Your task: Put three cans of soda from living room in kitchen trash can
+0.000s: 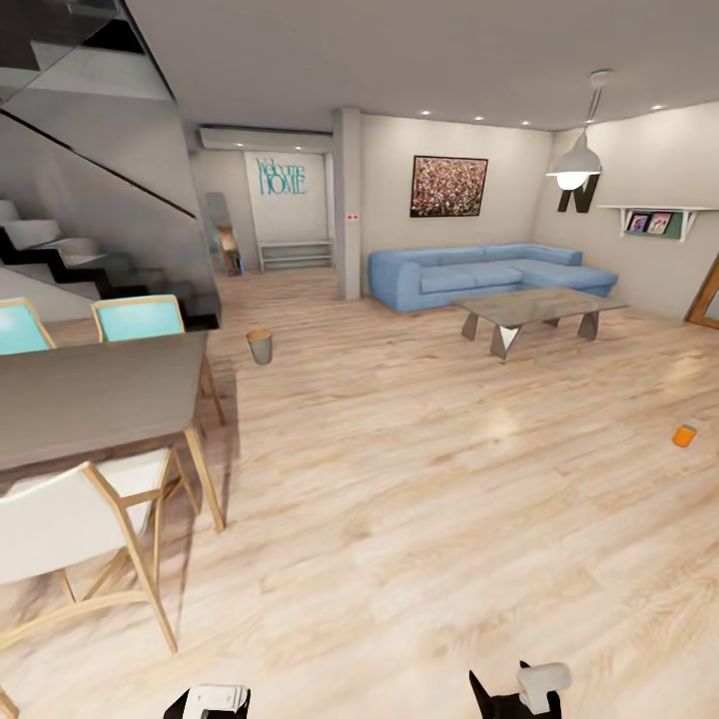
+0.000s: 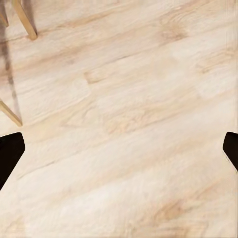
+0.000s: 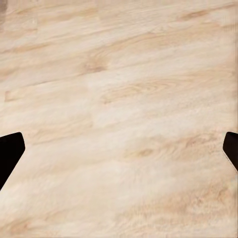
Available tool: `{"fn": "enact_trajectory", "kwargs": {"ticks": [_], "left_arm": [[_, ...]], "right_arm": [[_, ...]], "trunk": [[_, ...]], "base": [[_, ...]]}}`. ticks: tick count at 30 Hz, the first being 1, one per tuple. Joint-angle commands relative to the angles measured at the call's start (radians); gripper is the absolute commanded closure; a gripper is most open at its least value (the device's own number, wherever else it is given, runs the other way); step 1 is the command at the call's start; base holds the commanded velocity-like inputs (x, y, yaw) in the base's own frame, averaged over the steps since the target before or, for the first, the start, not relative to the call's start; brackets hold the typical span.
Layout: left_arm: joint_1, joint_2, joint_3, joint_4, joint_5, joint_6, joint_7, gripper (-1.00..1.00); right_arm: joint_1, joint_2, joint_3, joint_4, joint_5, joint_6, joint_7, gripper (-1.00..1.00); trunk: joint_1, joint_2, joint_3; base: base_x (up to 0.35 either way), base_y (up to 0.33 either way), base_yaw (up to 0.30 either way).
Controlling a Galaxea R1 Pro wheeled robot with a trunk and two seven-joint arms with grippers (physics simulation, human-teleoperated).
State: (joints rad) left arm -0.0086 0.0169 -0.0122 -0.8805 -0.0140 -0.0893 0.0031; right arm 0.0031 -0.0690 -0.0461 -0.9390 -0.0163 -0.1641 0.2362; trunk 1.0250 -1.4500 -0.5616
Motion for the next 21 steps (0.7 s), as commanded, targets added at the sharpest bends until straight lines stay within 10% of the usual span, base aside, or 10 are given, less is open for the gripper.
{"fn": "enact_trajectory", "kwargs": {"ticks": [1, 21], "left_arm": [[0.000, 0.000, 0.000, 0.000, 0.000, 0.000, 0.000, -1.00], [0.000, 0.000, 0.001, 0.000, 0.001, -0.001, 0.000, -1.00]], "right_arm": [[0.000, 0.000, 0.000, 0.001, 0.000, 0.000, 0.000, -1.00], [-0.002, 0.000, 0.000, 0.017, 0.001, 0.000, 0.000, -1.00]], "trunk": [[0.000, 0.000, 0.000], [0.000, 0.000, 0.000]], "base": [[0.303, -0.176, 0.000], [0.303, -0.176, 0.000]]}}
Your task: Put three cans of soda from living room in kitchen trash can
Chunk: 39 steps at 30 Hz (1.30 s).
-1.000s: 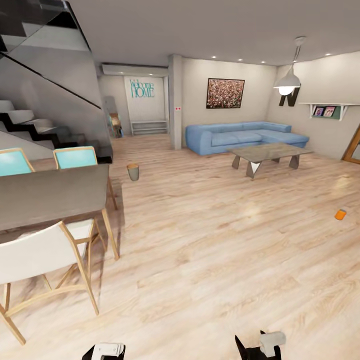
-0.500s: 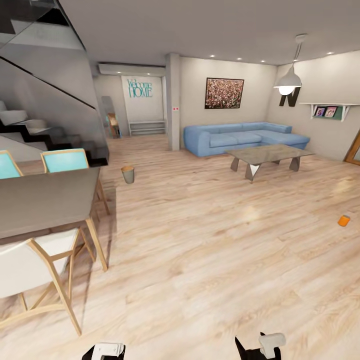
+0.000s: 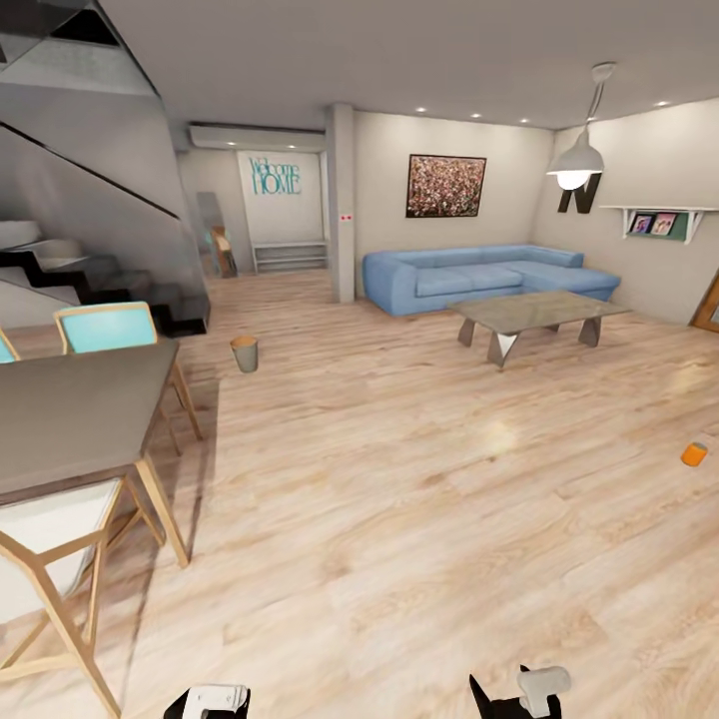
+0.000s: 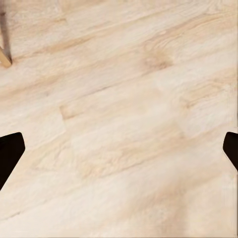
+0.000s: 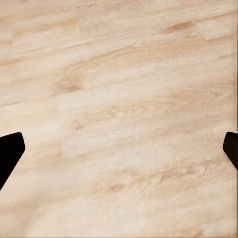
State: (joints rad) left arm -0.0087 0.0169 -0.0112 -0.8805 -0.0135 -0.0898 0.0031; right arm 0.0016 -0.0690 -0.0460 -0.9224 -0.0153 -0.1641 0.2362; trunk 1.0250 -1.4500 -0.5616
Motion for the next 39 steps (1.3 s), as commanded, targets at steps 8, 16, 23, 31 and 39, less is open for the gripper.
{"fn": "enact_trajectory", "kwargs": {"ticks": [8, 16, 23, 31, 39], "left_arm": [[0.000, 0.000, 0.000, 0.000, 0.001, 0.000, 0.000, -1.00], [0.000, 0.000, 0.000, 0.000, 0.001, -0.001, 0.000, -1.00], [0.001, 0.000, 0.000, 0.000, 0.001, -0.001, 0.000, -1.00], [0.000, 0.000, 0.000, 0.000, 0.001, -0.001, 0.000, -1.00], [0.000, 0.000, 0.000, 0.000, 0.001, -0.001, 0.000, -1.00]], "right_arm": [[0.000, 0.000, 0.000, 0.001, -0.001, 0.000, 0.000, -1.00], [0.000, 0.000, 0.000, 0.003, 0.000, 0.000, 0.000, -1.00], [0.000, 0.004, 0.000, 0.003, 0.002, 0.000, 0.000, -1.00], [0.000, 0.006, -0.001, 0.003, 0.002, 0.000, 0.000, -1.00], [0.000, 0.006, -0.002, 0.004, 0.002, 0.000, 0.000, -1.00]], "trunk": [[0.000, 0.000, 0.000], [0.000, 0.000, 0.000], [0.000, 0.000, 0.000], [0.000, 0.000, -0.005], [0.000, 0.000, -0.015]], "base": [[0.304, -0.167, 0.000], [0.314, -0.079, 0.000], [0.322, -0.013, 0.000], [0.323, -0.001, 0.014], [0.323, 0.000, 0.098]]}}
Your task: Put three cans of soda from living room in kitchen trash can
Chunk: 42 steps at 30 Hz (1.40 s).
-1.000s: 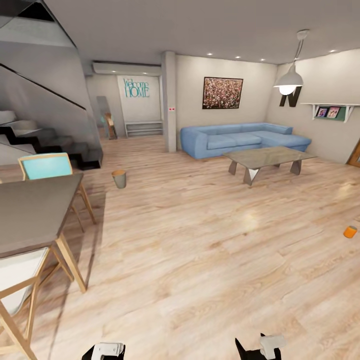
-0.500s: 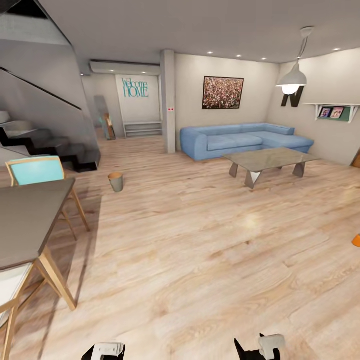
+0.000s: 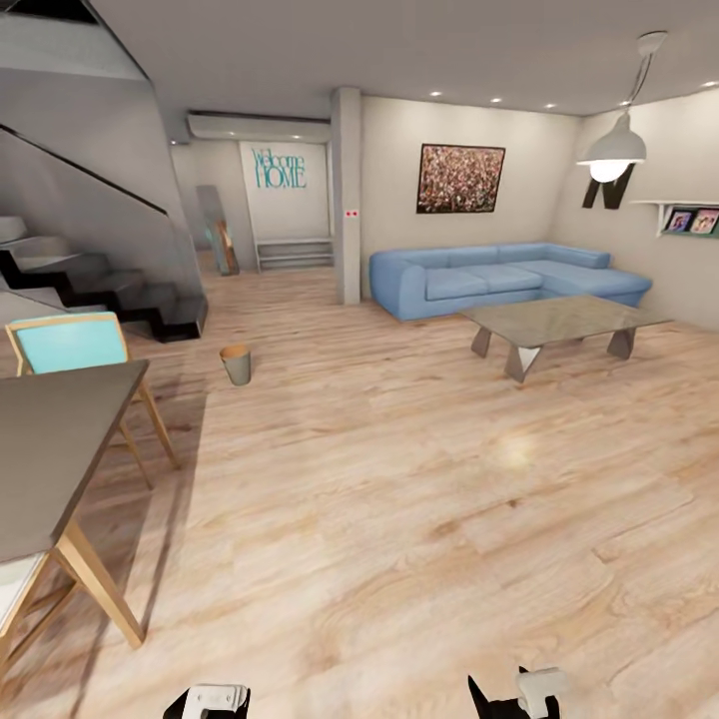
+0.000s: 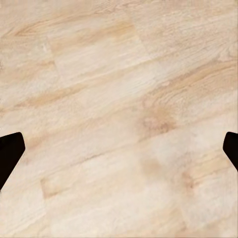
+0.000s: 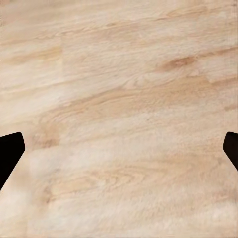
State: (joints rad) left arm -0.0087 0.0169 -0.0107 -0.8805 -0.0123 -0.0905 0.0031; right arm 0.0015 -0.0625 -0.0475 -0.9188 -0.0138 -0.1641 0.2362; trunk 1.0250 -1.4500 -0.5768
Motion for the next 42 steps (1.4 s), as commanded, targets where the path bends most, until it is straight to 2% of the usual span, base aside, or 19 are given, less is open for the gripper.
{"fn": "enact_trajectory", "kwargs": {"ticks": [1, 11, 26, 42], "left_arm": [[0.000, 0.000, 0.000, 0.000, 0.000, 0.000, 0.000, -1.00], [0.000, 0.000, 0.000, 0.000, 0.000, 0.000, 0.000, -1.00], [0.000, 0.000, 0.000, 0.000, -0.001, 0.000, 0.000, -1.00], [0.000, 0.000, -0.001, 0.000, -0.002, 0.000, 0.000, -1.00]], "right_arm": [[0.000, 0.000, 0.000, 0.000, 0.000, 0.000, 0.000, -1.00], [0.000, 0.001, 0.001, 0.000, 0.000, 0.000, 0.000, -1.00], [0.000, 0.001, 0.001, 0.000, 0.000, 0.000, 0.000, -1.00], [0.000, 0.001, 0.002, 0.000, 0.000, 0.000, 0.000, -1.00]], "trunk": [[0.000, 0.000, -0.001], [0.000, 0.000, -0.015], [0.000, 0.000, -0.033], [0.000, 0.000, -0.034]], "base": [[0.323, 0.000, 0.127], [0.321, -0.078, 0.134], [0.300, -0.175, 0.156], [0.291, -0.190, 0.038]]}}
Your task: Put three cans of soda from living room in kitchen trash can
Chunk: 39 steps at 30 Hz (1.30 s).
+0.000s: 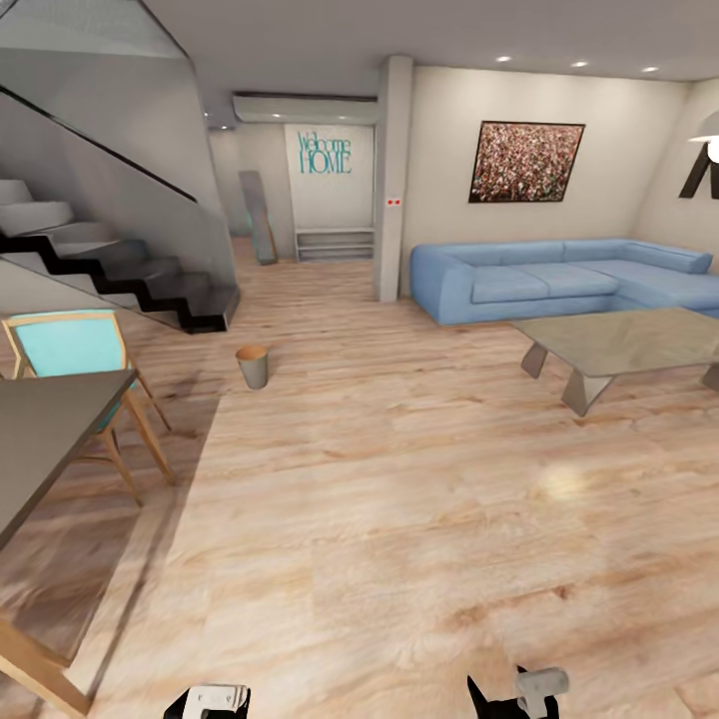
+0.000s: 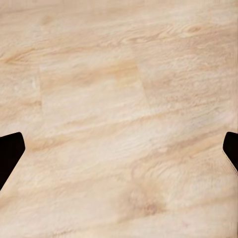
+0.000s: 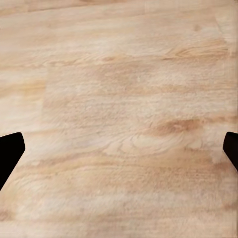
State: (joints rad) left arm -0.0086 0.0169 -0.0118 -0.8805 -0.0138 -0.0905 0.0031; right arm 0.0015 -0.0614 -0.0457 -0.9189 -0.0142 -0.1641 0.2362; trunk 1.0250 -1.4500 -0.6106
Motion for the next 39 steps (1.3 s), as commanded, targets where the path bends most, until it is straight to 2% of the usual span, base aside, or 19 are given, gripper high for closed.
{"fn": "enact_trajectory", "kwargs": {"ticks": [1, 39], "left_arm": [[0.000, 0.000, 0.000, 0.000, 0.000, 0.000, 0.000, -1.00], [0.000, 0.000, 0.000, 0.000, 0.000, 0.000, 0.000, -1.00]], "right_arm": [[0.000, 0.000, 0.000, 0.000, 0.000, 0.000, 0.000, -1.00], [0.000, 0.000, 0.001, 0.014, 0.000, 0.000, 0.000, -1.00]], "trunk": [[0.000, 0.000, 0.001], [0.000, 0.000, 0.031]], "base": [[0.290, -0.191, 0.147], [0.289, -0.191, 0.193]]}}
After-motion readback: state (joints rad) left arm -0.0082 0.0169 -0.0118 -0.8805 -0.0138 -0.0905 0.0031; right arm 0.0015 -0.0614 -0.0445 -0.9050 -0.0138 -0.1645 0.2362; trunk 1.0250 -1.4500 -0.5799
